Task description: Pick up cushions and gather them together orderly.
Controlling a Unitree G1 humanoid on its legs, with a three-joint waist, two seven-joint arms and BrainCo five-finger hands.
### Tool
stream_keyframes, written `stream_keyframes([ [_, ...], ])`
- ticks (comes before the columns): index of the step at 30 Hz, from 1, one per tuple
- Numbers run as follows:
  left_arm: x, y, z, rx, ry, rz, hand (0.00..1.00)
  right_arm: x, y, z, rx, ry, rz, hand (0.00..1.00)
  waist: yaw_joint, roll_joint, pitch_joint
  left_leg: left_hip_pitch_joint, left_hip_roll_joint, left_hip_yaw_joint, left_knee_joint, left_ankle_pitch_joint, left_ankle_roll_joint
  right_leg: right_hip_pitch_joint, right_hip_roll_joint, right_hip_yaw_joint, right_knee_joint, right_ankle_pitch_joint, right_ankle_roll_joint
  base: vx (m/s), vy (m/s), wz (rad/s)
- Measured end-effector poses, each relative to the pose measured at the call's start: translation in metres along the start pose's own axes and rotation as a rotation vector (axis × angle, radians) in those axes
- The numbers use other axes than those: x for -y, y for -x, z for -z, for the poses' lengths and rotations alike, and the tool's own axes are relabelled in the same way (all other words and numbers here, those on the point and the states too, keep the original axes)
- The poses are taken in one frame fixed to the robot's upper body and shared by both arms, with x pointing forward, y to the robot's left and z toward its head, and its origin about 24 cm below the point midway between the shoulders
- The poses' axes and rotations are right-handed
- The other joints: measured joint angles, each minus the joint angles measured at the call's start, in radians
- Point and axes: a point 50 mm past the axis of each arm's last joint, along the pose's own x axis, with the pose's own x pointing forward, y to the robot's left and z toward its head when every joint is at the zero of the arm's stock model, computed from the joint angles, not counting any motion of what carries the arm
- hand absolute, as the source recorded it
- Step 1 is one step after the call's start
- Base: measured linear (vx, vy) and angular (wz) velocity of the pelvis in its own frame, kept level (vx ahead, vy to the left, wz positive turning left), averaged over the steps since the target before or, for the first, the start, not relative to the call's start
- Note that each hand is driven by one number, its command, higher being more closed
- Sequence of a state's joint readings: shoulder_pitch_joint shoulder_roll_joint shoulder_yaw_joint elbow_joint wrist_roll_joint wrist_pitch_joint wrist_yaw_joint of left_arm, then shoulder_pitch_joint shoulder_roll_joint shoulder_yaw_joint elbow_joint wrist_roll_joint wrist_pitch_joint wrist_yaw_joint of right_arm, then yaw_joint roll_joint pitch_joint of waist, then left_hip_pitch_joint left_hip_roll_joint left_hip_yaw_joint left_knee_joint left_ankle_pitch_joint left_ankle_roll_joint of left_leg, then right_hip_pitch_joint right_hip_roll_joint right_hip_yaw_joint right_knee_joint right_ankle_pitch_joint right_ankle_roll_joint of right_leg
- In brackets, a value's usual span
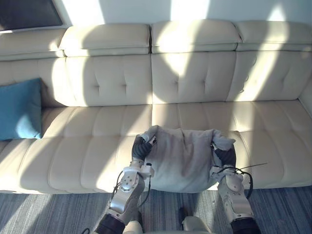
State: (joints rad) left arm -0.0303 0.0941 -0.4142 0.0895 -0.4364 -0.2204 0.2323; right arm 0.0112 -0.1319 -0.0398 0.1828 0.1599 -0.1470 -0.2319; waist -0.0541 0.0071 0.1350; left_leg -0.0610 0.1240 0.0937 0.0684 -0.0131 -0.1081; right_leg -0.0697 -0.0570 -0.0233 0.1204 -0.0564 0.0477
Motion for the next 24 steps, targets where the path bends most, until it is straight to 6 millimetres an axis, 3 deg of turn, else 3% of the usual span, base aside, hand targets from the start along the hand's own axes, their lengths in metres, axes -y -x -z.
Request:
stream_keyframes([
  [6,0.003,-0.005,-0.005,0.021,-0.008,0.014,1.0,-0.001,-0.002,-0.006,0.026,-0.01,-0.004,1.0,0.003,0.0,-0.001,0.006,-0.002,-0.017,-0.023,0.004,-0.004,0.016,0.005,-0.01,-0.025,0.002,-0.001,0.04,-0.018,0.11],
  [8,0.008,-0.018,-0.02,0.083,-0.035,0.037,1.0,-0.009,-0.013,-0.02,0.076,-0.025,-0.016,1.0,0.005,0.002,0.0,-0.026,-0.003,-0.02,-0.027,0.016,-0.002,-0.01,0.005,-0.011,-0.04,0.018,-0.005,-0.05,0.008,0.02],
  [12,0.017,-0.055,-0.079,0.312,-0.052,0.027,1.0,-0.039,-0.051,-0.082,0.279,-0.077,-0.054,1.0,0.01,0.019,0.04,-0.138,-0.004,-0.005,-0.027,0.057,0.005,-0.123,0.007,0.004,-0.059,0.078,-0.006,-0.13,0.006,-0.15],
  [15,0.025,-0.083,-0.143,0.539,-0.093,-0.005,1.0,-0.061,-0.084,-0.157,0.471,-0.099,-0.052,1.0,0.023,0.035,0.086,-0.239,-0.005,0.008,-0.021,0.088,0.014,-0.231,0.005,0.014,-0.055,0.121,-0.002,-0.17,-0.003,-0.14],
  [16,0.027,-0.086,-0.152,0.567,-0.093,-0.01,1.0,-0.063,-0.087,-0.167,0.498,-0.101,-0.05,1.0,0.025,0.037,0.09,-0.254,-0.006,0.008,-0.022,0.093,0.014,-0.247,0.005,0.014,-0.055,0.125,-0.002,-0.18,-0.013,-0.02],
  [18,0.032,-0.097,-0.189,0.681,-0.106,-0.048,1.0,-0.071,-0.096,-0.222,0.628,-0.114,-0.038,1.0,0.034,0.044,0.13,-0.284,-0.006,0.004,-0.05,0.129,0.014,-0.288,0.005,0.008,-0.055,0.144,-0.004,-0.13,-0.021,0.04],
  [19,0.031,-0.1,-0.195,0.698,-0.1,-0.064,1.0,-0.072,-0.098,-0.232,0.65,-0.116,-0.034,1.0,0.035,0.046,0.135,-0.29,-0.006,0.003,-0.057,0.138,0.014,-0.295,0.005,0.005,-0.054,0.146,-0.005,-0.09,-0.02,0.11],
  [21,0.033,-0.107,-0.221,0.765,-0.07,-0.119,1.0,-0.076,-0.098,-0.275,0.751,-0.136,-0.016,1.0,0.041,0.052,0.167,-0.315,-0.007,-0.012,-0.076,0.16,0.013,-0.328,0.005,-0.006,-0.049,0.149,-0.005,-0.07,-0.016,0.12],
  [24,0.035,-0.117,-0.25,0.823,-0.094,-0.154,1.0,-0.076,-0.098,-0.317,0.831,-0.148,0.006,1.0,0.04,0.058,0.202,-0.351,-0.011,-0.026,-0.111,0.198,0.011,-0.377,0.001,-0.025,-0.032,0.15,-0.006,-0.04,-0.008,0.16],
])
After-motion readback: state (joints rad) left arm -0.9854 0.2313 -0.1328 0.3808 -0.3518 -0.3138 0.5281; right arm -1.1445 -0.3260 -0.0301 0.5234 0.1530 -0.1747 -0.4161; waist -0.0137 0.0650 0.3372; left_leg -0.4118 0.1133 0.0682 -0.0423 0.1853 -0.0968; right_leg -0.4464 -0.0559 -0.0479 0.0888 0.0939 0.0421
